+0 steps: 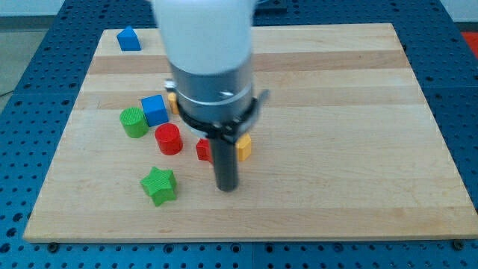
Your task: Separate the heart red circle and green star from the other blocks
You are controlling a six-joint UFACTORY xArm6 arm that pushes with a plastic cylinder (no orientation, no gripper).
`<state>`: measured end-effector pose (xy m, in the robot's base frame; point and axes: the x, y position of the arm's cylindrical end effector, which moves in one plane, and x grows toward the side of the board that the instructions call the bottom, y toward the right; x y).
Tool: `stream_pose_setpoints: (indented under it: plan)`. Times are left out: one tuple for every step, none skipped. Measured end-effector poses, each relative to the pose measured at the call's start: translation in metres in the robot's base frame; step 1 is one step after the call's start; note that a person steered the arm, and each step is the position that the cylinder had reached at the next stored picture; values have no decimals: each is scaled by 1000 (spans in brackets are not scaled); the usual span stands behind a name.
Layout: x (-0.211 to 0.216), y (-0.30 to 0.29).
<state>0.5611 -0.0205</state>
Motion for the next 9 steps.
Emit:
stream_pose_setpoints:
  plan:
    - [38,-8]
    - [47,-88]
    - [4,-164]
    - [-29,-189]
    - [8,-180]
    - [39,-143]
    - [5,-106]
    - [-77,-107]
    - [-109,-107]
